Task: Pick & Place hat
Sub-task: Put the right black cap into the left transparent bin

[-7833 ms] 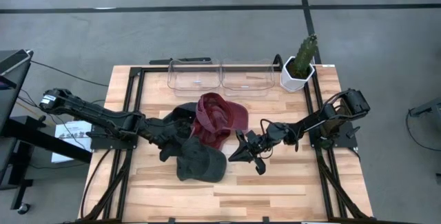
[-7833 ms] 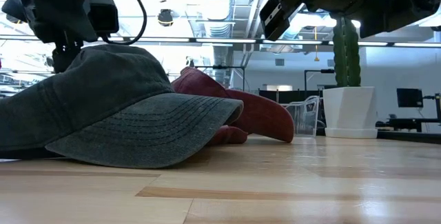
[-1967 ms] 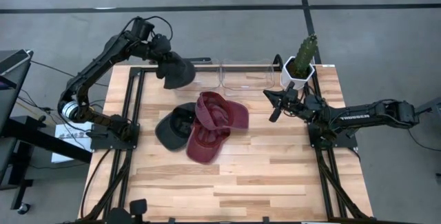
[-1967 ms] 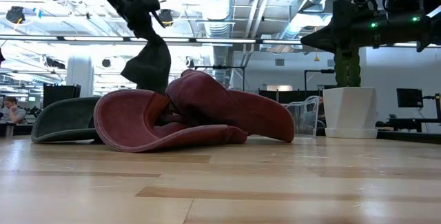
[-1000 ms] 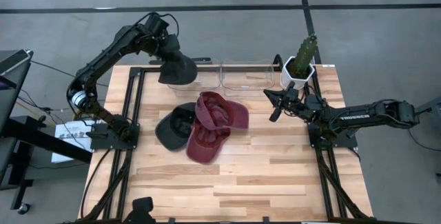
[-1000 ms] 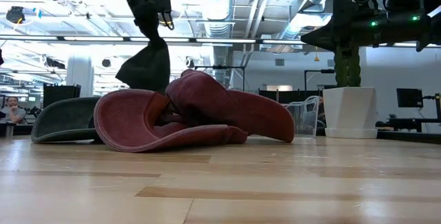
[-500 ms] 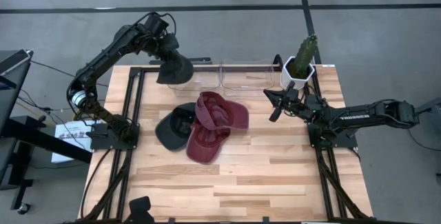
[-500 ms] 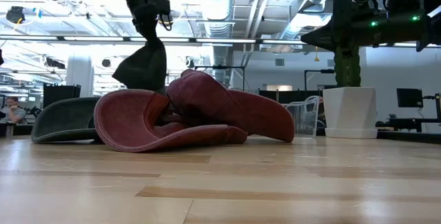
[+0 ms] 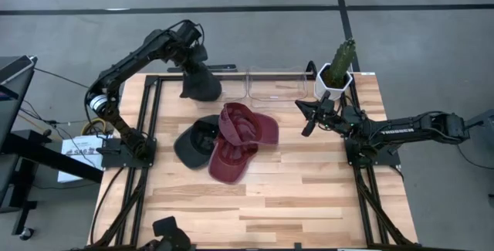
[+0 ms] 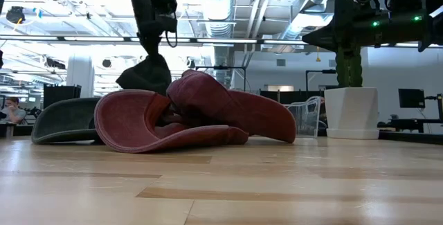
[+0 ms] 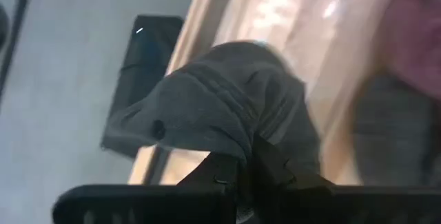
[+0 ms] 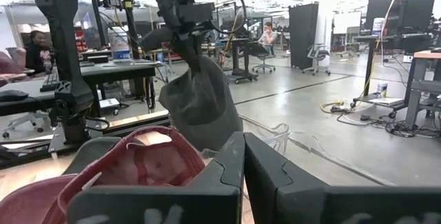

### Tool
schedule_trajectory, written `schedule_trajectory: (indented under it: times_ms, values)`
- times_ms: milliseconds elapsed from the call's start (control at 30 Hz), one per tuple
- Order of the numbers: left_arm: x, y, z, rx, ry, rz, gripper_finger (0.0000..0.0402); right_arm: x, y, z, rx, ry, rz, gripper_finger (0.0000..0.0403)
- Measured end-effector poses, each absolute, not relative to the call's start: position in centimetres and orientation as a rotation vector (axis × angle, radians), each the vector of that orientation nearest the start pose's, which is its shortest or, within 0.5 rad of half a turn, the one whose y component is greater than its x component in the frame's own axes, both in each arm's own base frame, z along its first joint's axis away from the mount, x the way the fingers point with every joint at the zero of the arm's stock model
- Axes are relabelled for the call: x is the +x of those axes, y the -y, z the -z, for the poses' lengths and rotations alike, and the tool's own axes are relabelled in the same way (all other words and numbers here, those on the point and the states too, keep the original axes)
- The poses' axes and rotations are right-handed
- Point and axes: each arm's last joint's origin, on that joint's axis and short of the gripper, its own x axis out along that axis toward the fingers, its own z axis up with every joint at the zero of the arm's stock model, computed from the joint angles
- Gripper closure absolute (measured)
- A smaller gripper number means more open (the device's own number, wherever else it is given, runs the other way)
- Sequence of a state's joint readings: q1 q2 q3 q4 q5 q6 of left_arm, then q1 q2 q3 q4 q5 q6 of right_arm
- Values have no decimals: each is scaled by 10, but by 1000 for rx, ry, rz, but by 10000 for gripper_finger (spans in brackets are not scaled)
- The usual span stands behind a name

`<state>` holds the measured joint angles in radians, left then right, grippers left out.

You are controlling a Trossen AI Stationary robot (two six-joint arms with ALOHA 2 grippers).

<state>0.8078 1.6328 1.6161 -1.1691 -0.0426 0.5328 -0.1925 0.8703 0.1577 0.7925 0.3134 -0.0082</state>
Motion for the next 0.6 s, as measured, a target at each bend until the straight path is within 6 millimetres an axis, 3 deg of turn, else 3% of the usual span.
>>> schedule_trajectory:
  times_ms: [367,600]
  values:
    - [213,-227,-344,10,-1253,-475,360,165,41,-198,-3,73,505,403]
    - [212,-226,-345,9,-1244,-481,322,165,41,-198,-3,73,502,403]
